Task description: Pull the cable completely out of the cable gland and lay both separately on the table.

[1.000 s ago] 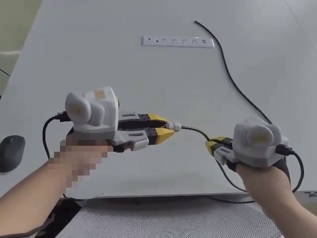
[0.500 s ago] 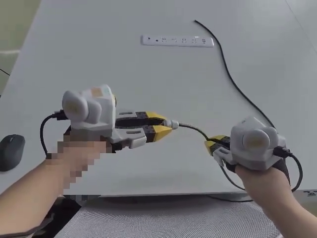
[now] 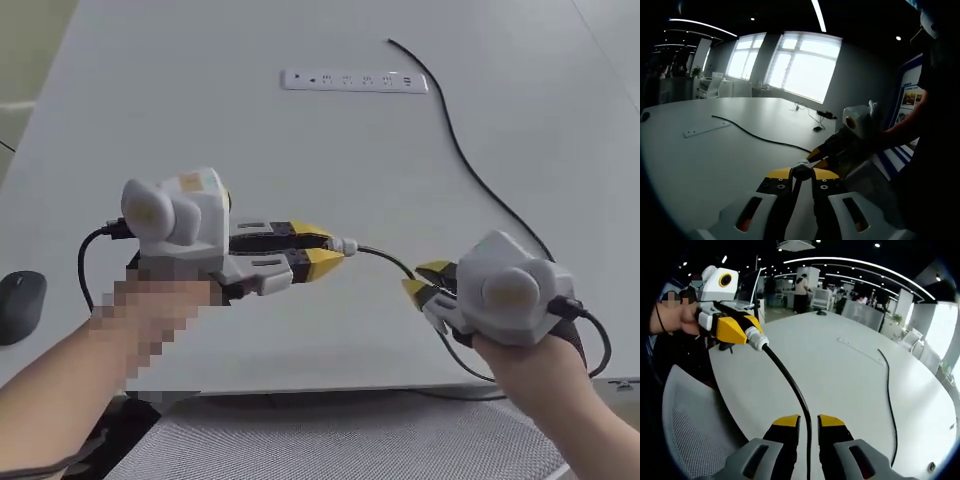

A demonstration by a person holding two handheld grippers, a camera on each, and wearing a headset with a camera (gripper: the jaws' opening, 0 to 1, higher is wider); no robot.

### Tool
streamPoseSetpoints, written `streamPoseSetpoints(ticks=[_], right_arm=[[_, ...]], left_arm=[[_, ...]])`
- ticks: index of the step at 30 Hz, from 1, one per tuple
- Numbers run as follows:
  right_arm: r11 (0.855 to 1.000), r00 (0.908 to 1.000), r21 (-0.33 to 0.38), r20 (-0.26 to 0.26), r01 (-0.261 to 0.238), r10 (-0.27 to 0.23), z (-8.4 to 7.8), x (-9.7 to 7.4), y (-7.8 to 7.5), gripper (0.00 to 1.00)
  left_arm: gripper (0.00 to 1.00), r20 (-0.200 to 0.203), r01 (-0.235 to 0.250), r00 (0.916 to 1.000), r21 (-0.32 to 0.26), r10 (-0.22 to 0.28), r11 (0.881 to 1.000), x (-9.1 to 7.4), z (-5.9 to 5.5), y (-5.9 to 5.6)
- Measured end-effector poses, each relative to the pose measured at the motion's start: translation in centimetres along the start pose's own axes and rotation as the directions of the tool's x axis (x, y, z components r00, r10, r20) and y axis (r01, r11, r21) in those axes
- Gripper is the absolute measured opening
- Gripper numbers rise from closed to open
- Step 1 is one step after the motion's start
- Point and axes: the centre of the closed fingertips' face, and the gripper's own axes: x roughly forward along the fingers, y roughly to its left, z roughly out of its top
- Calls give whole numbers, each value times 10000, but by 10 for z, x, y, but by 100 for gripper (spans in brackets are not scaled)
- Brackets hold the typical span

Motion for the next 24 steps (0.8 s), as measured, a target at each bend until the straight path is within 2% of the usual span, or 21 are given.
streamPoseSetpoints(ticks=[2, 4, 7, 10, 17, 21, 24], right_arm=[[9993, 9999, -384, 153, 17, -11, 9, -2, 3, 13], [9943, 9997, -1064, 251, -21, 48, 19, -4, 7, 15], [9818, 9990, -1892, 385, -163, 240, 31, -4, 17, 17], [9603, 9986, -2782, 418, -186, 315, 42, -4, 26, 18], [9351, 9990, -3539, 320, -179, 313, 52, -1, 34, 19], [9080, 9987, -4190, 427, -66, 270, 60, 1, 34, 14], [9002, 9978, -4352, 516, -151, 417, 66, 1, 37, 13]], left_arm=[[15, 4, -7, 10000, -24, 7, 10000, 0, 0, 0], [15, 5, 11, 10000, -19, -11, 10000, 0, 0, -1], [15, -19, -2, 10000, -22, 2, 10000, -1, -1, -1], [15, -7, 4, 10000, -54, -4, 10000, -1, 0, -1], [15, -51, 46, 10000, -92, -46, 9999, -1, -1, -2], [15, -88, 56, 9999, -85, -57, 9999, -2, -1, -2], [15, -83, 90, 9999, -93, -90, 9999, -2, -1, -2]])
